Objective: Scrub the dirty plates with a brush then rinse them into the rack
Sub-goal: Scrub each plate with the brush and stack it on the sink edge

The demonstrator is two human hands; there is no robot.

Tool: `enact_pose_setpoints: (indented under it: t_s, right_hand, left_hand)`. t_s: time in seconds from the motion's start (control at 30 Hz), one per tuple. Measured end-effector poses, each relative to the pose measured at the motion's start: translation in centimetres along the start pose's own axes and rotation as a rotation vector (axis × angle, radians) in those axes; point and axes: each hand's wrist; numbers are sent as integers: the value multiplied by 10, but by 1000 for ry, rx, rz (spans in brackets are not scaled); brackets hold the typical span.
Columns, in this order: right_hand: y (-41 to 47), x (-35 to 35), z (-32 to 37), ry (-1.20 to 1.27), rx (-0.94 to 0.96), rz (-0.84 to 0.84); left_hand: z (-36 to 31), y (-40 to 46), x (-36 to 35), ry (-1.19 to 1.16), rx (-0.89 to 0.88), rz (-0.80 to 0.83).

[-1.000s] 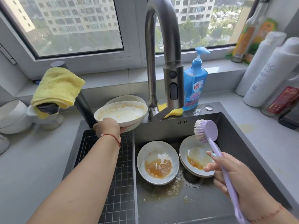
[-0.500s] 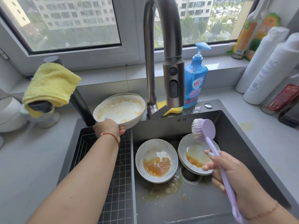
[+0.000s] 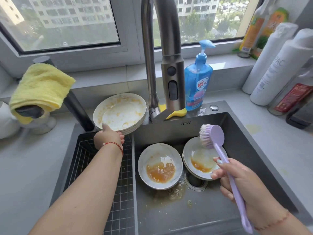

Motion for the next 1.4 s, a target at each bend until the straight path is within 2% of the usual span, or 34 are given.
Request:
enact_pose_setpoints:
  t_s: [0.03, 0.13, 0.17, 0.2, 0.27, 0.37, 0.43, 0.57, 0.67, 0.93, 1.13, 1.4]
  right_hand:
    - [0, 1, 0, 4, -1, -4]
    - [2, 7, -2, 6, -11, -19]
    - [3, 8, -2, 7, -16, -22]
    - [3, 10, -3, 10, -20, -25]
    - [4, 13, -3, 11, -22, -30]
    - [5, 19, -3, -11, -18, -33]
    - [5, 23, -4, -35, -22, -35]
    - [7, 31, -6, -60, -36, -53]
    - [9, 35, -7, -67, -50, -55]
    - [18, 34, -7, -81, -59, -56]
    - [21, 30, -7, -91, -65, -33]
    - [15, 33, -7, -98, -70, -37]
  left_hand:
    - [3, -6, -1, -12, -17, 4]
    - [39, -40, -6, 138, -275, -81]
    - [58, -49, -8, 178, -291, -35]
    - [80, -56, -11, 221, -271, 43]
    - [123, -58, -9, 326, -72, 186]
    - [168, -58, 5, 229, 310, 231]
    - [183, -60, 11, 165, 414, 215]
    - [188, -63, 2, 23, 484, 18]
    - [192, -56, -5, -46, 495, -47]
    - [206, -26, -2, 2, 506, -36]
    - [205, -28, 0, -93, 570, 3]
    - [207, -33, 5, -180, 507, -10]
Point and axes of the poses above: each hand's wrist, its own y-axis towards the middle knuckle, its own x-axis out of the back of the hand, z = x × y, and after that the axes turned 5 degrees about -y, right-handed
